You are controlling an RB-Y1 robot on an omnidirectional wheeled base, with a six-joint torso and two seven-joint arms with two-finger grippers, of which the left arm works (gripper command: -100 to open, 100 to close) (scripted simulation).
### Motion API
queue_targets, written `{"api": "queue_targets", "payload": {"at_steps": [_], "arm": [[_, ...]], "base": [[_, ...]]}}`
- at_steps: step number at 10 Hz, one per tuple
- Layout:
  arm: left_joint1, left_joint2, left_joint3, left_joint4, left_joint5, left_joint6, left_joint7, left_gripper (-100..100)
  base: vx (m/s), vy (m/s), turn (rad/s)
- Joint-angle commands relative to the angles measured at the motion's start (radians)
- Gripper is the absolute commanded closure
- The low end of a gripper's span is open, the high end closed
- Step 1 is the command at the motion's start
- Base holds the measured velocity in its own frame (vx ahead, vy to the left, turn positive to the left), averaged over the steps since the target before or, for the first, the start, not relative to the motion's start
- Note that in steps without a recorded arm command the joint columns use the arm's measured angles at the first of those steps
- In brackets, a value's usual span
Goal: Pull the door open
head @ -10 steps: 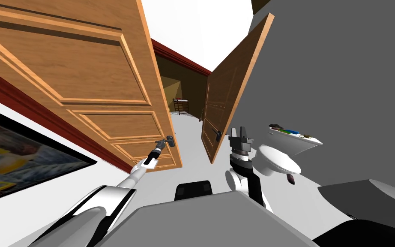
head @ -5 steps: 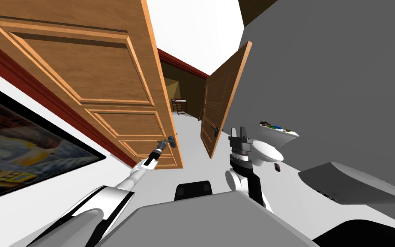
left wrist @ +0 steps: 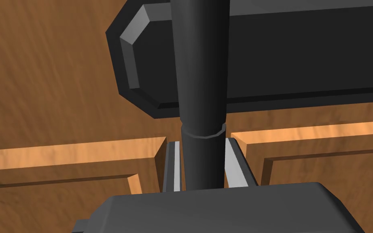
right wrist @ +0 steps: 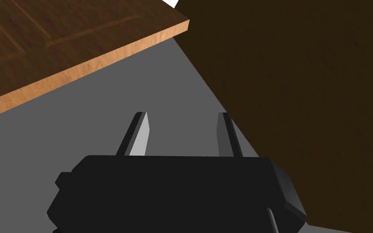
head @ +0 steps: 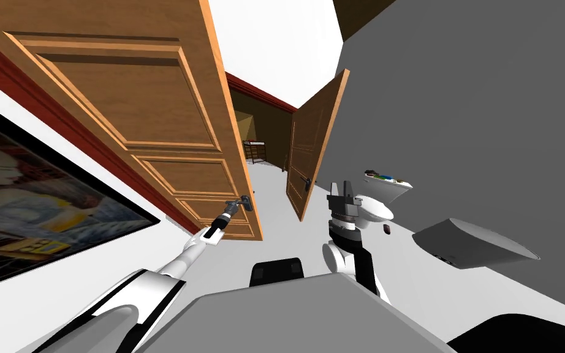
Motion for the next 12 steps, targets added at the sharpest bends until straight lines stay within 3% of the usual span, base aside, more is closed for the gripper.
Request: {"api": "queue_targets", "payload": {"at_steps": [1, 2, 7, 8, 9, 11, 12], "arm": [[-0.001, 0.009, -0.033, 0.012, -0.009, -0.031, 0.028, 100], [-0.001, 0.009, -0.033, 0.012, -0.009, -0.031, 0.028, 100], [0.019, 0.051, -0.107, -0.017, -0.025, -0.083, 0.095, 100], [0.011, 0.045, -0.098, -0.005, -0.023, -0.081, 0.087, 100], [0.025, 0.066, -0.126, -0.012, -0.03, -0.117, 0.113, 100], [0.034, 0.082, -0.143, -0.019, -0.034, -0.14, 0.129, 100], [0.043, 0.099, -0.162, -0.026, -0.038, -0.166, 0.147, 100]], "base": [[-0.195, 0.121, -0.076], [-0.137, 0.067, -0.026], [-0.152, 0.097, -0.053], [-0.084, 0.054, -0.025], [-0.141, 0.087, -0.072], [-0.163, 0.119, -0.064], [-0.139, 0.093, -0.047]]}}
